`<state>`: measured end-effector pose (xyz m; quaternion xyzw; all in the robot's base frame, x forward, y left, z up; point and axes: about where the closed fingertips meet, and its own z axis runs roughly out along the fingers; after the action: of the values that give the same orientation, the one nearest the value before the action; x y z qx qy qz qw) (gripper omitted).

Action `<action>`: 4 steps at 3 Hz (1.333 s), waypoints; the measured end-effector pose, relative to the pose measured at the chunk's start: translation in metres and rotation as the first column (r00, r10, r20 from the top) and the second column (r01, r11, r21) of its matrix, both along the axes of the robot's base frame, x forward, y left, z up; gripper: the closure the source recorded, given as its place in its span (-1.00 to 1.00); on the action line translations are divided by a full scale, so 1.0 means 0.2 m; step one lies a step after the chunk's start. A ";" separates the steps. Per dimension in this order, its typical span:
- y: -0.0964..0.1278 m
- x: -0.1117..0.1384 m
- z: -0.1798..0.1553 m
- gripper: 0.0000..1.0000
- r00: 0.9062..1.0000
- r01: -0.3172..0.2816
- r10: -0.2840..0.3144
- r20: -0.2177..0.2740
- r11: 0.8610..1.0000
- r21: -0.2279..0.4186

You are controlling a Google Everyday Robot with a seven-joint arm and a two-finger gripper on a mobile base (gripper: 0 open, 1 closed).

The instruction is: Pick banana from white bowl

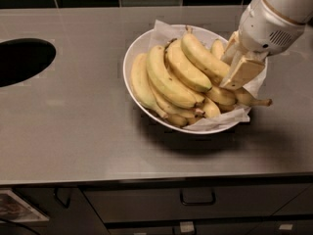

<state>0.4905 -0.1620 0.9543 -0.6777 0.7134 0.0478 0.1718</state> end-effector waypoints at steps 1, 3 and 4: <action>0.00 0.00 0.00 1.00 1.000 0.000 0.000 0.003 1.000 0.001; 0.03 -0.06 0.29 1.00 0.985 -0.028 0.029 0.168 1.000 -0.009; -0.01 -0.10 0.40 1.00 0.967 -0.076 0.063 0.248 0.996 0.042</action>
Offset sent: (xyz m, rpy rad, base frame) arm -0.0137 0.0015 0.0616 -0.0143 -0.1533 0.0154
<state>0.4705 -0.1633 1.0346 -0.6983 0.6608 -0.0126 0.2748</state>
